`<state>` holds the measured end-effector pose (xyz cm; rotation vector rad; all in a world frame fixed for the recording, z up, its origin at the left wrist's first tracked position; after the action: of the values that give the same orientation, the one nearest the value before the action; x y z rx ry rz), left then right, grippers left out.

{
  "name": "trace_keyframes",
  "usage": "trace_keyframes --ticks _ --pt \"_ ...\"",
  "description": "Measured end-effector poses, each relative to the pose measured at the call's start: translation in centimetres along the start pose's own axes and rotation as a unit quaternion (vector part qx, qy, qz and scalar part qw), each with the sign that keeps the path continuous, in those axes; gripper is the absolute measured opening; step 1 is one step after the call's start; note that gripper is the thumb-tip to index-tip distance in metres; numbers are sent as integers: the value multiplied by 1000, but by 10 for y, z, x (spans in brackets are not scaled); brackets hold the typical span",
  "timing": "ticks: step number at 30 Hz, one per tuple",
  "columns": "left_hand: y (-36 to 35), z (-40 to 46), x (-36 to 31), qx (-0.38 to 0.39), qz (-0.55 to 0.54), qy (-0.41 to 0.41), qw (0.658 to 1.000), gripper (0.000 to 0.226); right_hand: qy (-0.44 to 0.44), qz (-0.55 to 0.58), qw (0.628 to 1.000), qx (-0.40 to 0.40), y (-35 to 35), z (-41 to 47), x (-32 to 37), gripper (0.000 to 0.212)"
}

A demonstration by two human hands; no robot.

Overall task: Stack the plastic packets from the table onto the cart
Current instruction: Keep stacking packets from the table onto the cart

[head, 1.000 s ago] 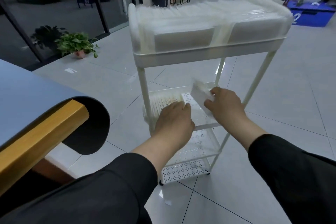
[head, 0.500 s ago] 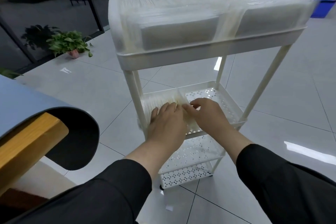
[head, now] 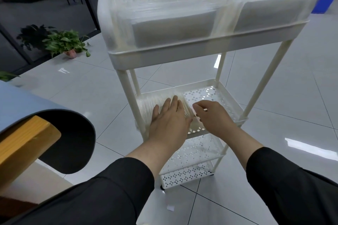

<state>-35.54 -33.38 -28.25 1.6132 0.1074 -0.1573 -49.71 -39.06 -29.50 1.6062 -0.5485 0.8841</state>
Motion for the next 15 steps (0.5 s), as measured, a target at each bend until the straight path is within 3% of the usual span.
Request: trace_keyframes --ticks 4,10,15 --pt "-1 3 -3 14 -13 -1 1000 73 6 -10 1000 28 6 0 -9 38" --pt "0 2 -7 28 1 -10 1000 89 12 -42 993 111 17 -10 -15 31" --pt "-3 8 -10 16 0 1 1000 87 26 -90 988 127 16 -15 -15 34"
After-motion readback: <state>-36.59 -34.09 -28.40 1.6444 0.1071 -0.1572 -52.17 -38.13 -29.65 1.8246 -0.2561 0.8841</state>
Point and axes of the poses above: each hand's wrist, its own z-axis towards the middle knuckle, its own y-axis out of the back of the hand, x = y × z, the point moved 4 cm from there along z, towards the middle knuckle, and after that the axes turned 3 degrees about x, right-handed, at the moved point
